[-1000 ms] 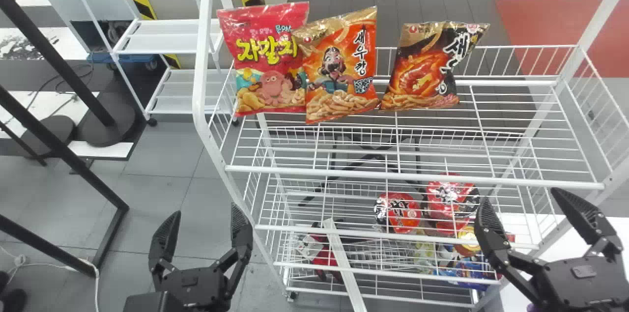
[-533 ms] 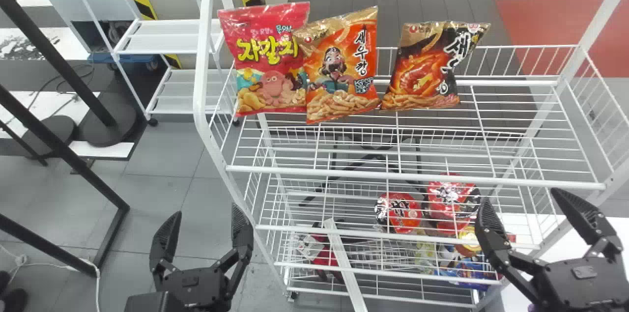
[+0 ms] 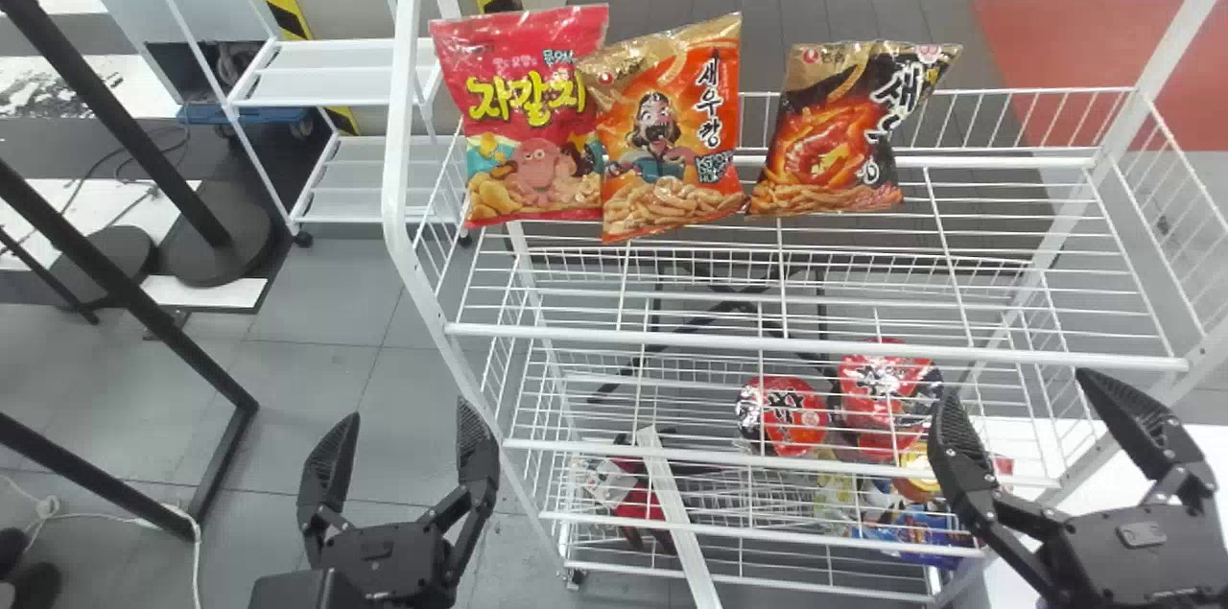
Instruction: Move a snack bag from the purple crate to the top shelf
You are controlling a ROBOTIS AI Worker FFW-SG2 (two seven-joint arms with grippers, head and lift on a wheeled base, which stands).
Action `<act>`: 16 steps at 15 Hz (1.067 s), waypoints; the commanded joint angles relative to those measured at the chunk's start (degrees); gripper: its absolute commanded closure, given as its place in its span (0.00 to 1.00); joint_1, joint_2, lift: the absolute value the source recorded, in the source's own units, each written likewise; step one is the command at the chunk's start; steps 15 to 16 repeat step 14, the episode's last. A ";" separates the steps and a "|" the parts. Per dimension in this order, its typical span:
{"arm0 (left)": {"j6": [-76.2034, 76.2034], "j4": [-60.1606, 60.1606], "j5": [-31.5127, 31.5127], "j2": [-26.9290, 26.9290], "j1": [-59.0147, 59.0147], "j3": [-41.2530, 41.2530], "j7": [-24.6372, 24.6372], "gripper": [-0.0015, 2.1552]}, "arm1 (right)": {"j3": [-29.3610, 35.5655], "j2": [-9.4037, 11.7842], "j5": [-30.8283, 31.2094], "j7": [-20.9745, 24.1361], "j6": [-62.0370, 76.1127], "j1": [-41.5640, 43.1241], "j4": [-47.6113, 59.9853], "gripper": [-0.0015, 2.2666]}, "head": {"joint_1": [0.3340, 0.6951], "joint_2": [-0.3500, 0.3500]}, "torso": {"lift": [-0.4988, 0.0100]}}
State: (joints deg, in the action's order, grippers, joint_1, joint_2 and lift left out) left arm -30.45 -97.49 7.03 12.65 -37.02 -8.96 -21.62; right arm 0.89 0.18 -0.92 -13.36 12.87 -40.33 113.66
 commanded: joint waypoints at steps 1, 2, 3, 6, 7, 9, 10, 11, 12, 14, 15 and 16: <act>0.00 0.02 0.00 0.00 -0.07 0.00 0.00 0.06 | -0.02 -0.23 0.04 0.00 0.00 -0.01 0.07 0.03 | 1.00 0.69 | 0.98; 0.00 -0.07 0.00 0.00 -0.15 0.00 0.00 0.06 | -0.10 -0.23 0.13 0.00 0.00 -0.01 0.07 0.03 | 1.00 0.70 | 0.98; 0.00 -0.07 0.00 0.00 -0.15 0.09 0.00 0.06 | -0.10 -0.23 0.13 0.00 0.00 -0.01 0.07 0.03 | 1.00 0.70 | 0.98; 0.00 -0.07 -0.09 -0.09 -0.15 0.00 0.00 0.06 | -0.19 -0.23 0.30 0.00 0.00 -0.01 0.07 0.03 | 1.00 0.70 | 0.98; 0.00 -0.07 -0.09 -0.09 -0.15 0.09 0.00 0.06 | -0.19 -0.23 0.30 0.00 0.00 -0.01 0.07 0.03 | 1.00 0.70 | 0.98; 0.00 -0.07 -0.09 -0.09 -0.15 0.00 0.00 0.06 | -0.19 -0.23 0.30 0.00 0.00 -0.01 0.07 0.03 | 1.00 0.70 | 0.98; 0.00 -0.07 -0.09 -0.09 -0.15 0.09 0.00 0.06 | -0.28 -0.23 0.30 0.00 0.35 -0.01 0.07 0.03 | 1.00 0.70 | 0.98; 0.00 -0.07 -0.09 -0.09 -0.15 0.00 0.00 0.06 | -0.28 -0.23 0.30 0.00 0.35 -0.01 0.07 0.03 | 1.00 0.70 | 0.98; 0.00 -0.07 -0.09 -0.09 -0.24 0.00 0.00 0.06 | -0.28 -0.23 0.30 0.00 0.35 -0.01 0.07 0.03 | 1.00 0.70 | 0.98; 0.00 0.02 -0.09 -0.09 -0.15 0.00 -0.09 0.06 | -0.37 -0.23 0.30 0.00 0.35 -0.10 0.07 0.03 | 1.00 0.70 | 0.98; 0.00 0.02 -0.09 -0.09 -0.15 0.00 -0.09 0.06 | -0.37 -0.23 0.30 0.00 0.35 -0.10 0.07 0.03 | 1.00 0.70 | 0.98; 0.00 0.02 -0.09 -0.09 -0.15 0.00 -0.09 0.06 | -0.37 -0.23 0.30 0.00 0.35 -0.10 0.07 0.03 | 1.00 0.70 | 0.98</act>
